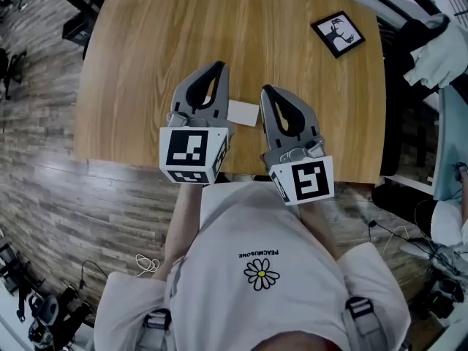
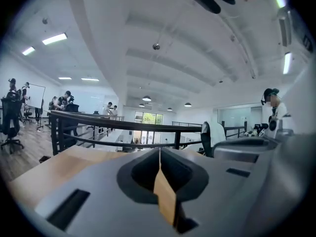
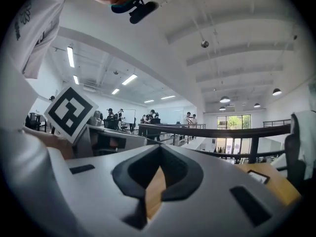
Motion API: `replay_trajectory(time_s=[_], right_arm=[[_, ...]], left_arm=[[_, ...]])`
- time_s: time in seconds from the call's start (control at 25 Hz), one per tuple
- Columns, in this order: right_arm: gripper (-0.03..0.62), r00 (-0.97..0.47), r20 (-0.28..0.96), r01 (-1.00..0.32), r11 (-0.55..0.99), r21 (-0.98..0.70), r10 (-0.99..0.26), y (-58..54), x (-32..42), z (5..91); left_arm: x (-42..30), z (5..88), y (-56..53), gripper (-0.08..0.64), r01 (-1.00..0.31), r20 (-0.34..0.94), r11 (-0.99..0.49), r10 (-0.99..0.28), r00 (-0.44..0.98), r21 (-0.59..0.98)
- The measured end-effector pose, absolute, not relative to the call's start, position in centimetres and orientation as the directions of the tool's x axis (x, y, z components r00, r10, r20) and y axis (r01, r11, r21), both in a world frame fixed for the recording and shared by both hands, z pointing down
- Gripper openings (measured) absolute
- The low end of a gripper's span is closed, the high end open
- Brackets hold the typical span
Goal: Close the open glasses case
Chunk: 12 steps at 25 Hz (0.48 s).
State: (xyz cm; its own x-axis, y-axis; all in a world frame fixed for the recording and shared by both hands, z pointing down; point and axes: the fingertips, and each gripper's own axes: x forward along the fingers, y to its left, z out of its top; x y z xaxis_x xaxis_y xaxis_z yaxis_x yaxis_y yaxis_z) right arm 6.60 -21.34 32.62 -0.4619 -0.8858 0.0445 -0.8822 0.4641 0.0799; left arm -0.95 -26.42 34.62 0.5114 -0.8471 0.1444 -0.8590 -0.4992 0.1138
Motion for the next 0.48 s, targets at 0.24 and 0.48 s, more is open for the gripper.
replay_trajectory(time_s=[0.24,0.48], right_arm=[[0.006,-0.426,0.041,-0.9,0.428,0.082,-0.904,-21.9,7.6,32.1],[0.006,-0.389,0.061,-0.915,0.393,0.089,-0.919,-22.5,8.9,32.5]], left_arm=[[-2.5,32.1,-26.7,0.017,-0.884,0.074,-0.458,-0.882,0.465,0.092],[-2.0,31.2,-26.3,0.018,-0.886,0.035,-0.463,-0.885,0.464,0.032]])
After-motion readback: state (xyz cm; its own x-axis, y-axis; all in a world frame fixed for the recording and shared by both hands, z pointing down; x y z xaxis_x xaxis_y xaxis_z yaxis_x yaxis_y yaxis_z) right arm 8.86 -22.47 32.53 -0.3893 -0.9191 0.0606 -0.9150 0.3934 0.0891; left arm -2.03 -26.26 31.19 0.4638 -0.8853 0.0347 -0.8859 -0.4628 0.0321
